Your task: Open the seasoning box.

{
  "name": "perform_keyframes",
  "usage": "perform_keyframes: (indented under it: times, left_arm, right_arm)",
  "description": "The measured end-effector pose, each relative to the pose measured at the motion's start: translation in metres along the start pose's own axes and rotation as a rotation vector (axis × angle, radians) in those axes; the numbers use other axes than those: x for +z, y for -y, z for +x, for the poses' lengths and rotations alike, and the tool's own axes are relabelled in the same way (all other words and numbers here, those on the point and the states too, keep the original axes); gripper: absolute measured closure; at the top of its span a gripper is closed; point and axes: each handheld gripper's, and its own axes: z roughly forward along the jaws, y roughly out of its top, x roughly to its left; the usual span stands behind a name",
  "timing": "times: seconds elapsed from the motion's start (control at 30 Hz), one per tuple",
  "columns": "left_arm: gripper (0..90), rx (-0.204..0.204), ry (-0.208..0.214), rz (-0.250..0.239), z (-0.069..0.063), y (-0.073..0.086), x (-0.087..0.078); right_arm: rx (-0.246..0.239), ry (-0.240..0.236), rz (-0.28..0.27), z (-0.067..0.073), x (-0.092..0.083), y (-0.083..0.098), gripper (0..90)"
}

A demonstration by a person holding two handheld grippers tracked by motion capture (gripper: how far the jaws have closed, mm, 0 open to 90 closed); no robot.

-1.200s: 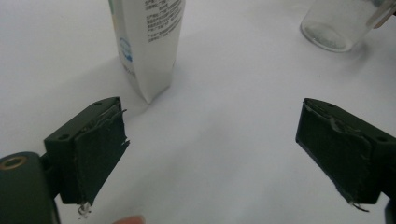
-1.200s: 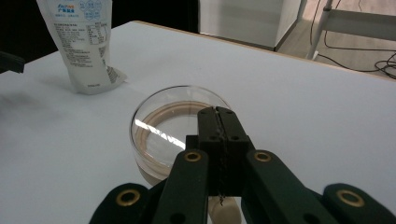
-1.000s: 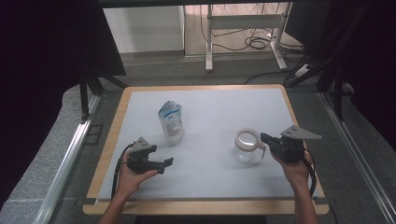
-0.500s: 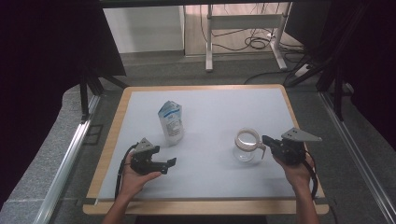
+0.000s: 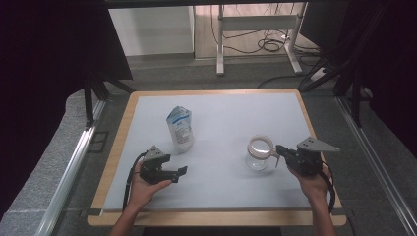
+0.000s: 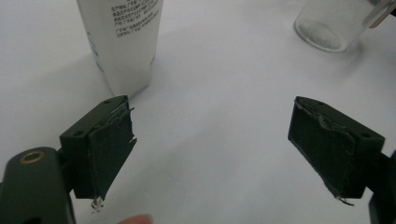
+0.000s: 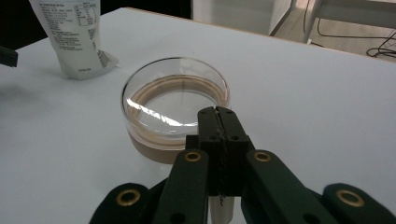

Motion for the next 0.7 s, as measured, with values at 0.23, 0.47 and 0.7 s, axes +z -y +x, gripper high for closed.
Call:
perform_keyframes:
  times: [0.23, 0.47, 0.7]
  left_arm:
    - [21.3, 0.020, 0.004, -0.006, -0.0028, 0.0005, -0.0007]
    - [24.1, 0.028, 0.014, -0.002, -0.0039, 0.0005, -0.0006]
    - [27.0, 0.031, 0.028, 0.002, -0.0032, 0.0006, -0.0002]
  right_arm:
    - [0.006, -0.004, -0.005, -0.0007, -0.0002, 0.0009, 89.8]
    - [0.020, -0.016, -0.017, -0.0028, -0.0009, 0.0029, 89.8]
    - [0.020, -0.014, -0.016, -0.0029, -0.0011, 0.0035, 89.8]
